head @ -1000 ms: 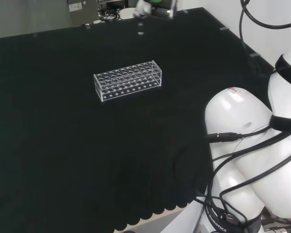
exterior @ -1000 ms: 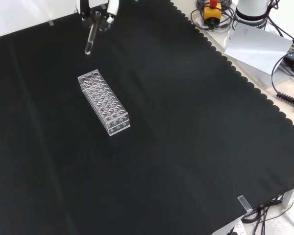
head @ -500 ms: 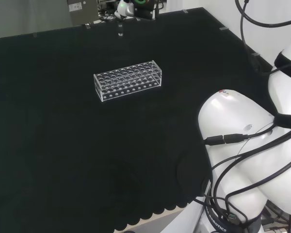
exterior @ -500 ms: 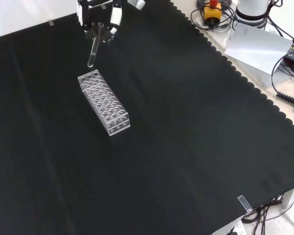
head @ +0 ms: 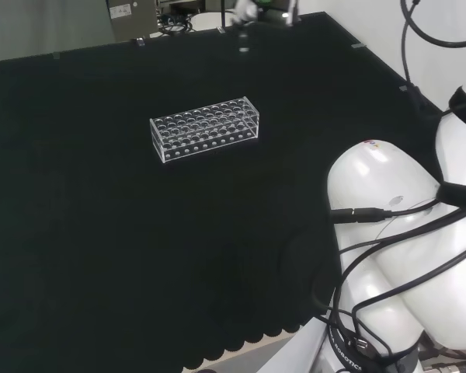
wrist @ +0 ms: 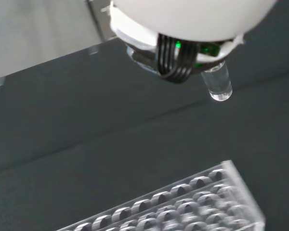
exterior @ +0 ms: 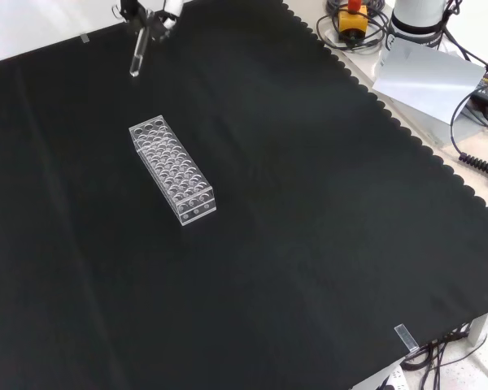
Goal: Shake the test tube.
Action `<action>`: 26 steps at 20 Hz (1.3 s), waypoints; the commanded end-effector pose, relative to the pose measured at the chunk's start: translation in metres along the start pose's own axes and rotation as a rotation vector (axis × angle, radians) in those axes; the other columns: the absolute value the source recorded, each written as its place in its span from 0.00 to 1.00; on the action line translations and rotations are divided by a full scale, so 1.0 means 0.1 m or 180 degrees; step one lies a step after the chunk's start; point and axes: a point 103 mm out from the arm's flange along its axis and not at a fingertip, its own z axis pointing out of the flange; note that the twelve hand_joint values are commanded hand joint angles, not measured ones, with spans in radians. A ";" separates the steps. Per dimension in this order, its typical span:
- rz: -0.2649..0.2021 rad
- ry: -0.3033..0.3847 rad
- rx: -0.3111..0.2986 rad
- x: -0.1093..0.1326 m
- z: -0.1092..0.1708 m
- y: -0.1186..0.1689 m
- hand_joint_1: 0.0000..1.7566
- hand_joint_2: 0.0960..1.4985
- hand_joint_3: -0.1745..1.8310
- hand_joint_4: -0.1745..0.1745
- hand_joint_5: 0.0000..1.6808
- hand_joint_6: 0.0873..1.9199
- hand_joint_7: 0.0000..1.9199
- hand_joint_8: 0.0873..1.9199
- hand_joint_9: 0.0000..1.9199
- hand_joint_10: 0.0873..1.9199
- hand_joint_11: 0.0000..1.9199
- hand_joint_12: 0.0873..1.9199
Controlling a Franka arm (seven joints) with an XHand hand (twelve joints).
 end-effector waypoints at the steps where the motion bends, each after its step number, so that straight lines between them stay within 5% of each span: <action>1: 0.0536 -0.0394 -0.0141 -0.89 -0.26 -0.03 0.81 0.39 0.39 0.00 0.79 0.22 0.74 0.27 0.71 0.14 0.61 0.46; 6: 0.0718 -0.0489 -0.0181 -1.18 -0.37 -0.04 0.81 0.39 0.39 0.00 0.79 0.22 0.74 0.27 0.71 0.14 0.61 0.46; 11: 0.0670 -0.0477 -0.0183 -1.11 -0.35 -0.04 0.81 0.39 0.39 0.00 0.79 0.22 0.74 0.27 0.71 0.14 0.61 0.46; 19: 0.0244 -0.0303 -0.0076 -0.48 -0.09 0.02 0.81 0.39 0.39 0.00 0.79 0.22 0.74 0.27 0.71 0.15 0.61 0.46; 26: -0.0189 0.0005 0.0069 0.31 0.19 0.05 0.81 0.39 0.39 0.00 0.79 0.22 0.74 0.27 0.71 0.15 0.61 0.46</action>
